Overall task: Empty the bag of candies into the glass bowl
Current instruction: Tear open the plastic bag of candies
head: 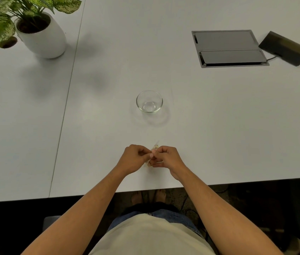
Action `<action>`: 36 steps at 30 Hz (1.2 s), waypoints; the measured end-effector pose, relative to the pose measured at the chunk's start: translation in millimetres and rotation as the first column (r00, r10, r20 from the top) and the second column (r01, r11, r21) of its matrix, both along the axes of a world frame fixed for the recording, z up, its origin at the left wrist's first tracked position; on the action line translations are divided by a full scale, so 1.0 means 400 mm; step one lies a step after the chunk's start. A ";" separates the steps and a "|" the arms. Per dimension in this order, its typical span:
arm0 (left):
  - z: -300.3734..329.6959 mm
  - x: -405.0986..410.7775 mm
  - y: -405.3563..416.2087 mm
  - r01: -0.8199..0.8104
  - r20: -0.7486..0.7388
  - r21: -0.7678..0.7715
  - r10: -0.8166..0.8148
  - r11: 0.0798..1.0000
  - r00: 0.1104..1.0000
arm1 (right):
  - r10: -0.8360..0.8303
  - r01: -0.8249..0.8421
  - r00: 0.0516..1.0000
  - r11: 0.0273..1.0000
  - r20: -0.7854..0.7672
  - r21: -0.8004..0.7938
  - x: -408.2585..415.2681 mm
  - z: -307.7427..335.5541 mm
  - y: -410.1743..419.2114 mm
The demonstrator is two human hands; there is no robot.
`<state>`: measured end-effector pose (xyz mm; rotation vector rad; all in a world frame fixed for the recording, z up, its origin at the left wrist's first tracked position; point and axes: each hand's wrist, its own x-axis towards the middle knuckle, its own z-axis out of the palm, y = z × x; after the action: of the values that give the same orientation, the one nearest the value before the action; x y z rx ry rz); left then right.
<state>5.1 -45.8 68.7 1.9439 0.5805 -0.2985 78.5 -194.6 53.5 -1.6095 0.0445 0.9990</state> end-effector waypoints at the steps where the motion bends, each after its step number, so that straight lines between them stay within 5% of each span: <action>1: 0.000 0.000 0.000 -0.002 -0.004 0.008 0.002 1.000 1.000 | 0.010 -0.010 1.000 1.000 -0.007 0.006 -0.001 -0.001 -0.002; 9: -0.002 0.012 -0.001 -0.040 -0.006 0.104 0.041 0.994 0.999 | 0.102 -0.103 0.994 0.995 0.044 0.017 0.003 0.006 -0.004; 24: -0.002 0.013 0.007 0.200 0.005 0.196 -0.205 0.960 0.979 | 0.349 -0.325 0.914 0.935 0.205 -0.142 0.027 0.015 0.003; 36: 0.024 0.040 0.009 0.206 0.008 0.285 -0.217 0.936 0.976 | 0.376 -0.264 0.862 0.906 0.341 -0.330 0.032 0.028 0.028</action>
<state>21.3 -42.1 78.2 2.2914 0.4036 -0.3252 91.2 -183.3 64.8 -2.1011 -0.3975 0.9238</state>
